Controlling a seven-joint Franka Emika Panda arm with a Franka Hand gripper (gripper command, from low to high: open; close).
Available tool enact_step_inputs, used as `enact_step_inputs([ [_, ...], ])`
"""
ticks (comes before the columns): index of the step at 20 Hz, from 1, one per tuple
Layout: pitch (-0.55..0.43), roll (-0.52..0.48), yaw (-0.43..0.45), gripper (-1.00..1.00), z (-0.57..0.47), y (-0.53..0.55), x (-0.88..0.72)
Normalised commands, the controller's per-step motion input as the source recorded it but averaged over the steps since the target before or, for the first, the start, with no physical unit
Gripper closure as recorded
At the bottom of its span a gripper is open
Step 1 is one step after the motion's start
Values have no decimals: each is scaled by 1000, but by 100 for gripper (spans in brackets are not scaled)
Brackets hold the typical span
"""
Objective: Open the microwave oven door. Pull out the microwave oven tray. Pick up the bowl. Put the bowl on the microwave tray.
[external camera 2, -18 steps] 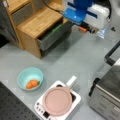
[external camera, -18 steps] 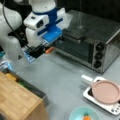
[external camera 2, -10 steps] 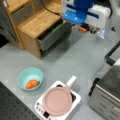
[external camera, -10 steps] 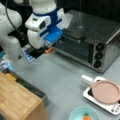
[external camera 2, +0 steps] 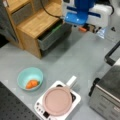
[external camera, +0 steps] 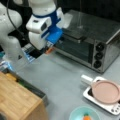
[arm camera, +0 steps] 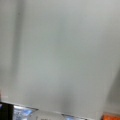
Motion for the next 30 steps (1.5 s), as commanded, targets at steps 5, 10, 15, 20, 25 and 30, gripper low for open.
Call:
enact_step_inputs([
  [5,159,265,-3,-100,148,109,-110],
  [10,113,222,-5,-100,140,137,-130],
  [15,77,168,-47,-100,122,215,-151],
  [20,78,140,-114,-100,108,346,-124],
  [25,75,90,-150,-100,94,402,-84],
  [30,77,67,-162,-100,94,403,-70],
])
